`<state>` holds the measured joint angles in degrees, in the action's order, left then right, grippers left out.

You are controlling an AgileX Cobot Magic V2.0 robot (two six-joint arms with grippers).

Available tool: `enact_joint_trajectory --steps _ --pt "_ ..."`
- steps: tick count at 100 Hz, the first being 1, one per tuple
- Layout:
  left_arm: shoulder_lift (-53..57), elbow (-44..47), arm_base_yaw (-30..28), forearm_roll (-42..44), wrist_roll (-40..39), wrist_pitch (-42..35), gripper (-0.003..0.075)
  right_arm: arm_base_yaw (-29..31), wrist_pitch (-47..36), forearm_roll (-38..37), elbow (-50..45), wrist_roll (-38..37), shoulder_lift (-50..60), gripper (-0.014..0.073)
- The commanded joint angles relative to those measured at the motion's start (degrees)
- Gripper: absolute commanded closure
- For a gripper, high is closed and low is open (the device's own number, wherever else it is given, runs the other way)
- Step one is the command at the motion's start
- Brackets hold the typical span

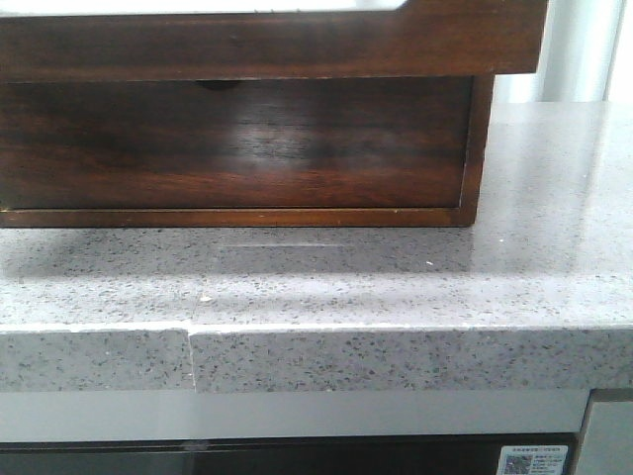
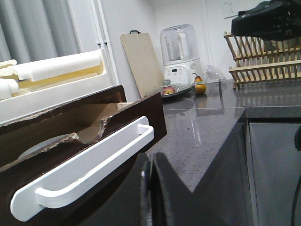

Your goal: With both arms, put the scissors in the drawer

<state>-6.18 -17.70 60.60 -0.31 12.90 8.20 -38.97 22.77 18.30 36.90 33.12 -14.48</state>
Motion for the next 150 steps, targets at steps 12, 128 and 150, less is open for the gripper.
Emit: enact_joint_trajectory --steps 12,128,150 --pt "-0.64 -1.45 0.35 -0.73 -0.74 -4.58 0.0742 0.08 -3.43 0.74 -3.32 -0.03 3.52 0.0654" --pt "1.17 14.09 -34.33 -4.30 -7.25 -11.87 0.0742 0.08 -3.43 0.74 -4.85 -0.03 3.50 0.0654" --pt "6.84 18.86 -47.51 -0.46 -18.83 -11.92 0.0742 0.08 -3.43 0.74 -4.85 -0.03 3.50 0.0654"
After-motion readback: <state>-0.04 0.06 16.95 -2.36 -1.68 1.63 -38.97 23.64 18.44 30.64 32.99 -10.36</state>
